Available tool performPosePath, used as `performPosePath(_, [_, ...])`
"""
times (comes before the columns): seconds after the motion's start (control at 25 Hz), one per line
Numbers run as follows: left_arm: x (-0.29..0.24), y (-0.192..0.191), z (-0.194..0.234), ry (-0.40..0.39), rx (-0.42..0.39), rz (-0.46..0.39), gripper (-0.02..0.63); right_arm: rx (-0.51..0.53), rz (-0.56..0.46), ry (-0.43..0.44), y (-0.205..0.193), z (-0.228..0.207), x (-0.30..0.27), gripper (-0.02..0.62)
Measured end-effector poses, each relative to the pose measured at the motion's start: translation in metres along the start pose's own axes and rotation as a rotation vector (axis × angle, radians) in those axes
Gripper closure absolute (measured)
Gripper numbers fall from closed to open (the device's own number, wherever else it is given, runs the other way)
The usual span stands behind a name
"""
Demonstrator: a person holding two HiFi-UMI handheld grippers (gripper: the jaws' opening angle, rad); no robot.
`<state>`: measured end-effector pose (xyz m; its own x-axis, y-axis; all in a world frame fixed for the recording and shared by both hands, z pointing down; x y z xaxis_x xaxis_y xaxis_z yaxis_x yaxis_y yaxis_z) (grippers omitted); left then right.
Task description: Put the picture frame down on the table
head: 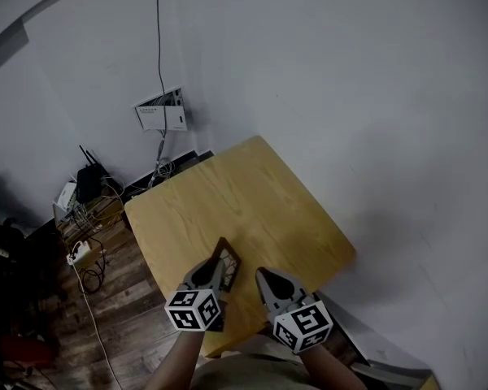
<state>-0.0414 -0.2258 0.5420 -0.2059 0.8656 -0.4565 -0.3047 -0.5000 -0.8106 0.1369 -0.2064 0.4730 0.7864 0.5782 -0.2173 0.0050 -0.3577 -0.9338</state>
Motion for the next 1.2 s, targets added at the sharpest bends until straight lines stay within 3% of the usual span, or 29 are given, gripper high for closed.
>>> performPosePath(0.48, [-0.008,-0.007,0.021,0.131,-0.095,0.027,0.549,0.007,0.011,0.045,0.003,-0.002,-0.017,0.594])
performPosePath(1.2, [-0.009,-0.030,0.057,0.288,-0.110,0.091,0.488,0.000,0.045,0.064,-0.004,0.000,-0.021,0.594])
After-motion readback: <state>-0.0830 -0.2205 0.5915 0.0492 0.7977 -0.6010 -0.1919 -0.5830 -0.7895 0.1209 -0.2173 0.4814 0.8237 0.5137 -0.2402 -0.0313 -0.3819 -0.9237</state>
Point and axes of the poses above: the fingertips, and each gripper's own axes: x backward along the fingers, z to its left, y out of its top, the point moved 8 cm from there along x, backward along the fingers, and after that the axes turned 10 degrees about y, right-handed, at the moved point
